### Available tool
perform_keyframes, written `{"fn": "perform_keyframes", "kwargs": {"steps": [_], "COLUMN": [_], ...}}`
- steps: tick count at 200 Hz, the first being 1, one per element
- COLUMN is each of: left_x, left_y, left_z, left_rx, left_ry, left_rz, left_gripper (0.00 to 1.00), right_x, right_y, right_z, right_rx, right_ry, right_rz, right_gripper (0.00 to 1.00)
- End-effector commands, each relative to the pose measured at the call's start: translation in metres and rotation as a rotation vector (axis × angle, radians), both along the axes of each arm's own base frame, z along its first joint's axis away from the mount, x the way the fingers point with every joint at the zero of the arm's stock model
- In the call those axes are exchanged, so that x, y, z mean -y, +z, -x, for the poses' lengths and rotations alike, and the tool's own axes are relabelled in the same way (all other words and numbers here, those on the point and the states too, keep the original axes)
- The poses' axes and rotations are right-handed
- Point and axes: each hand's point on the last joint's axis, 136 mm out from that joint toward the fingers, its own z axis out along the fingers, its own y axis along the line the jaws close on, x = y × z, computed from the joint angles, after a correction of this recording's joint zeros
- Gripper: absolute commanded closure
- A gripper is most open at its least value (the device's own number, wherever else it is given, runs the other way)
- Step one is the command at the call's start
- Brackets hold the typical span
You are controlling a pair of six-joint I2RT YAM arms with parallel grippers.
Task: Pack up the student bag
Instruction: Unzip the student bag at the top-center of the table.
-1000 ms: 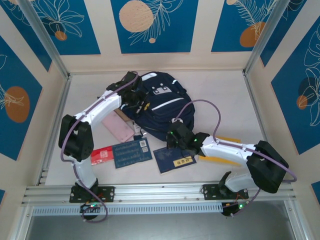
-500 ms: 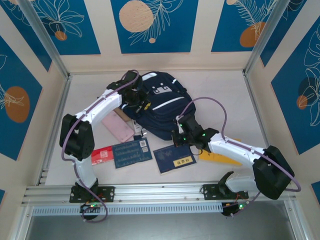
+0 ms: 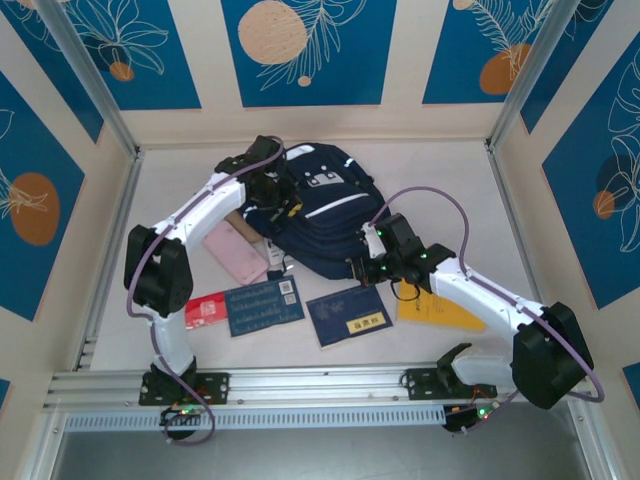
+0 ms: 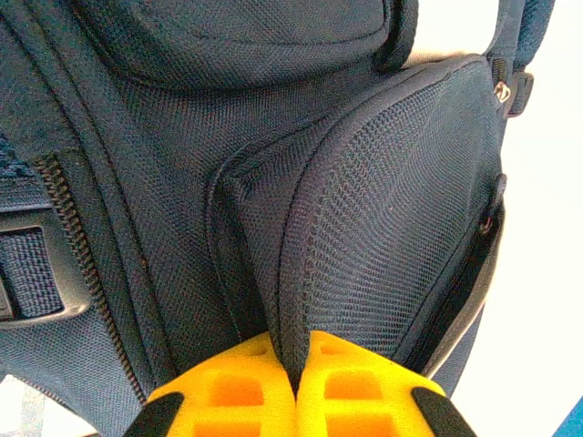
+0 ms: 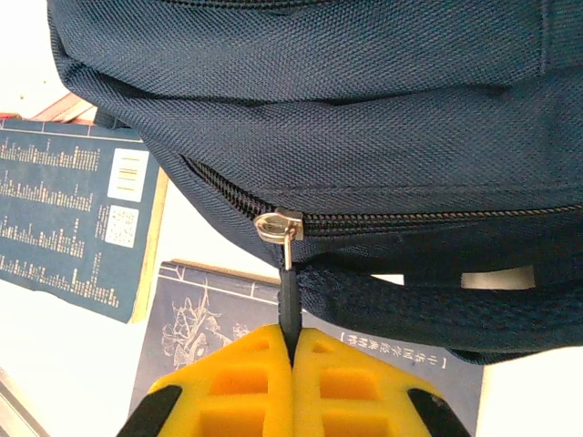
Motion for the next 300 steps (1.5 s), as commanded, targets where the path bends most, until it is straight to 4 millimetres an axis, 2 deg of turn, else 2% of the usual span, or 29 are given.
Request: {"fn": "perform_keyframes", "kwargs": {"steps": [1, 41, 90, 130, 171, 209, 227, 249, 271, 284, 300], "left_x": [-0.001, 0.01, 0.016, 0.017, 0.04, 0.082, 0.095, 0.078, 0.039, 0.023, 0.006], "left_y": [0.015, 0.023, 0.038, 0.039, 0.053, 0.075, 0.076, 0.067, 0.05, 0.043, 0.037], "left_z": [-0.014, -0.015, -0.016, -0.017, -0.019, -0.021, -0.022, -0.042, -0.065, -0.063, -0.051], "left_rx": [0.069, 0.107, 0.172, 0.188, 0.283, 0.421, 0.45, 0.425, 0.323, 0.257, 0.208], "left_ry": [-0.047, -0.116, -0.199, -0.22, -0.351, -0.577, -0.664, -0.641, -0.499, -0.443, -0.381], "left_rz": [0.011, 0.027, -0.005, -0.015, -0.063, -0.037, -0.006, -0.082, -0.093, -0.078, -0.118], "left_gripper": [1.0, 1.0, 1.0, 1.0, 1.0, 1.0, 1.0, 0.99, 0.78, 0.68, 0.58], "right_x": [0.007, 0.012, 0.047, 0.053, 0.048, 0.024, 0.011, -0.005, -0.024, -0.034, -0.045], "right_y": [0.006, 0.002, -0.011, -0.008, -0.013, -0.014, -0.014, -0.014, -0.014, -0.015, -0.016], "right_z": [0.006, -0.002, -0.02, -0.022, -0.018, -0.005, -0.001, -0.004, -0.014, -0.02, -0.028], "right_rx": [-0.011, 0.009, -0.008, 0.02, -0.008, -0.016, -0.032, -0.019, -0.005, -0.02, -0.028], "right_ry": [0.028, 0.021, -0.171, -0.191, -0.173, -0.098, -0.094, -0.122, -0.181, -0.231, -0.278], "right_rz": [0.028, 0.074, 0.177, 0.142, 0.136, 0.106, 0.043, -0.019, -0.117, -0.173, -0.245], "right_gripper": [1.0, 1.0, 1.0, 1.0, 1.0, 1.0, 1.0, 1.0, 1.0, 1.0, 1.0]}}
